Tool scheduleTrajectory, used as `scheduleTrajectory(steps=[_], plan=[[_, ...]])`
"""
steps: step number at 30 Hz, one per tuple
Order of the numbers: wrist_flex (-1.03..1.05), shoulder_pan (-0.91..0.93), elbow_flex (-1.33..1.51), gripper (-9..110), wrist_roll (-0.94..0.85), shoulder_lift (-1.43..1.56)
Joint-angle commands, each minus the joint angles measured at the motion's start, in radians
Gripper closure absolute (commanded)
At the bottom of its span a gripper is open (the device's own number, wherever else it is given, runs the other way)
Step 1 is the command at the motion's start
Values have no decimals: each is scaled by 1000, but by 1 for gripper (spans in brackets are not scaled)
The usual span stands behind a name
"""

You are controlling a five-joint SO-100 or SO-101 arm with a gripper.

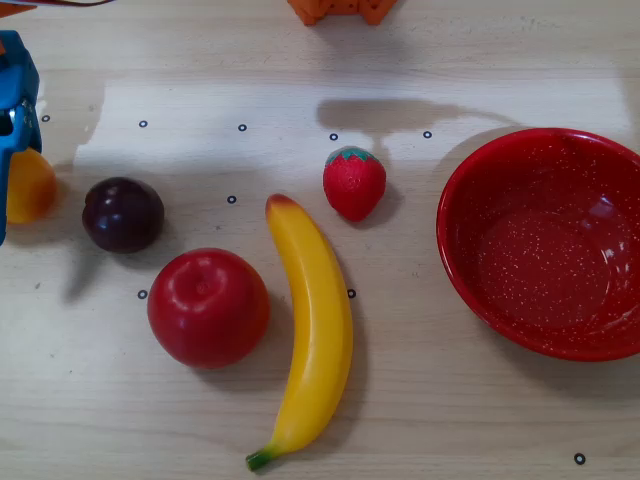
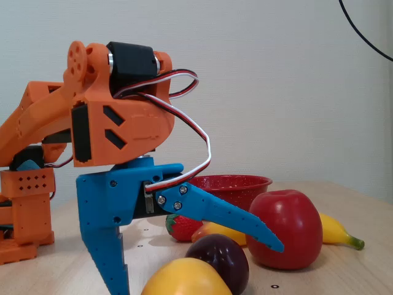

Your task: Put the peach in the red bowl.

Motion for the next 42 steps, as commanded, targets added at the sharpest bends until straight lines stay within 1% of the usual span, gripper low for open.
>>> scheduleTrajectory(steps=[1,7,20,31,40,42], plan=[[-6,-6,-95,41,14,60],[43,-32,-95,41,35,55],[44,-66,-52,41,46,49],[-17,-100,-49,41,52,26],[-37,-64,-31,41,35,17],[-49,-57,-26,43,35,14]])
